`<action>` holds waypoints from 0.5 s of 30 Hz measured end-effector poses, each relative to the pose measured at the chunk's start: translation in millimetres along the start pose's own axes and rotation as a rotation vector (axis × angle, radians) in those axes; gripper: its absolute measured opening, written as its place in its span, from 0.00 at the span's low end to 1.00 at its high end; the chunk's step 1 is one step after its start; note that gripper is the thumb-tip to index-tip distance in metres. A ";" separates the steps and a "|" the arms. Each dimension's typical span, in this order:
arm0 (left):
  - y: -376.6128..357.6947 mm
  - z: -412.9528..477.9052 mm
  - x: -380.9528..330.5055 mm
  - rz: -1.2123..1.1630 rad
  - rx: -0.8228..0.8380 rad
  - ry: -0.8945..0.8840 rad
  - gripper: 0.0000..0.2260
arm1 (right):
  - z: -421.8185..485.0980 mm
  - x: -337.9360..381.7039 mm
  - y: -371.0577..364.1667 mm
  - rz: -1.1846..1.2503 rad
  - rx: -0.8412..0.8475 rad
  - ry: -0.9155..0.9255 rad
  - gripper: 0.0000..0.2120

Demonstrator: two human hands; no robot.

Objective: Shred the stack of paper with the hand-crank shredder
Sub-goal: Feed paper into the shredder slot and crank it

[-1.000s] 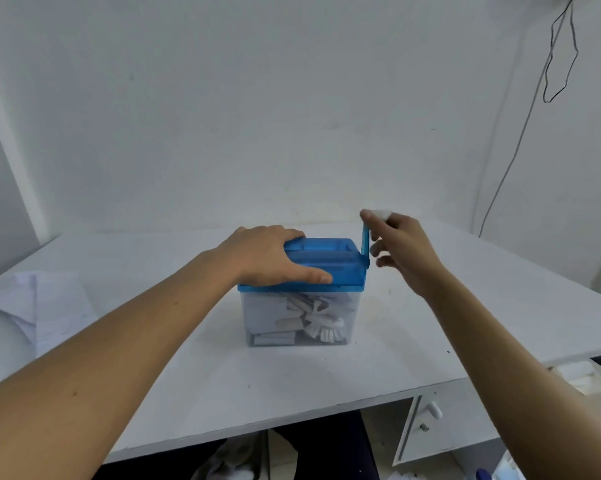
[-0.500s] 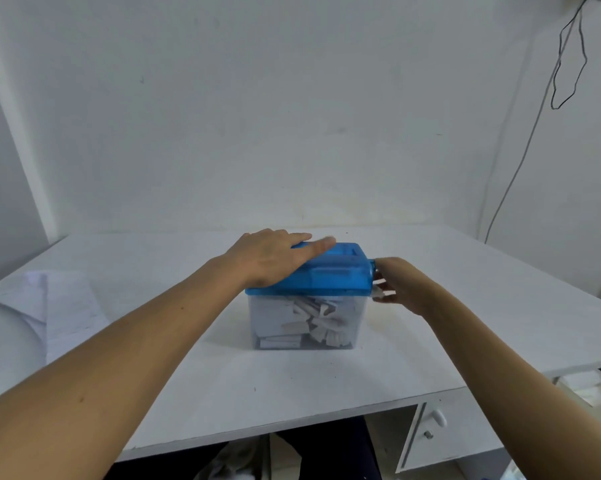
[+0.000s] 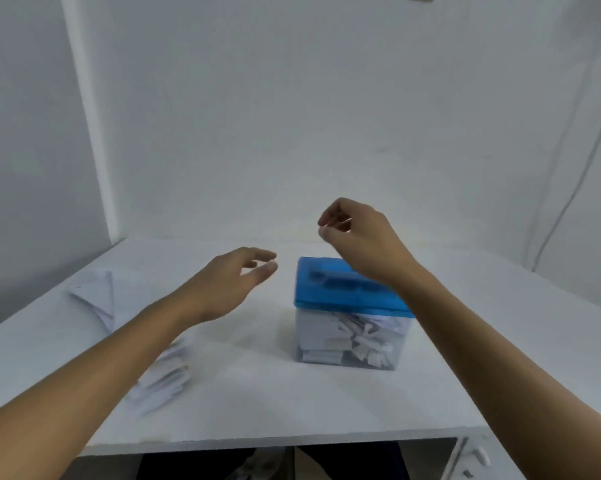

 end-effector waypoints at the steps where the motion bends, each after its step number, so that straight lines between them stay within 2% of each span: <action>1: 11.8 -9.1 12.6 0.028 -0.042 0.003 0.14 | -1.3 13.8 -14.6 -0.015 0.019 0.069 0.03; 4: 46.9 -34.5 64.3 0.048 -0.178 0.075 0.06 | -6.2 45.5 -70.7 -0.075 0.117 0.240 0.05; 6: 67.1 -52.4 100.2 0.049 -0.324 0.155 0.05 | -11.8 55.2 -113.8 -0.082 0.234 0.259 0.07; 8: 80.8 -69.6 130.4 0.049 -0.453 0.236 0.06 | -16.0 57.6 -154.3 -0.069 0.335 0.226 0.07; 11: 85.0 -91.6 168.4 0.047 -0.537 0.338 0.07 | -19.1 54.9 -206.0 -0.032 0.450 0.105 0.08; 13: 80.9 -99.1 185.0 0.074 -0.551 0.376 0.05 | -17.9 51.7 -232.0 -0.035 0.467 0.022 0.10; 15: 77.8 -102.3 190.0 0.095 -0.572 0.411 0.03 | -15.8 48.7 -252.0 -0.079 0.441 -0.035 0.17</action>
Point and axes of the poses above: each hand's wrist, its own z-axis towards the middle knuckle, its own y-axis out of the back of the hand, x = y × z, the point moved 4 cm from there along z, towards the middle knuckle, and after that the axes turned 1 degree about z, right-handed, at the moved point
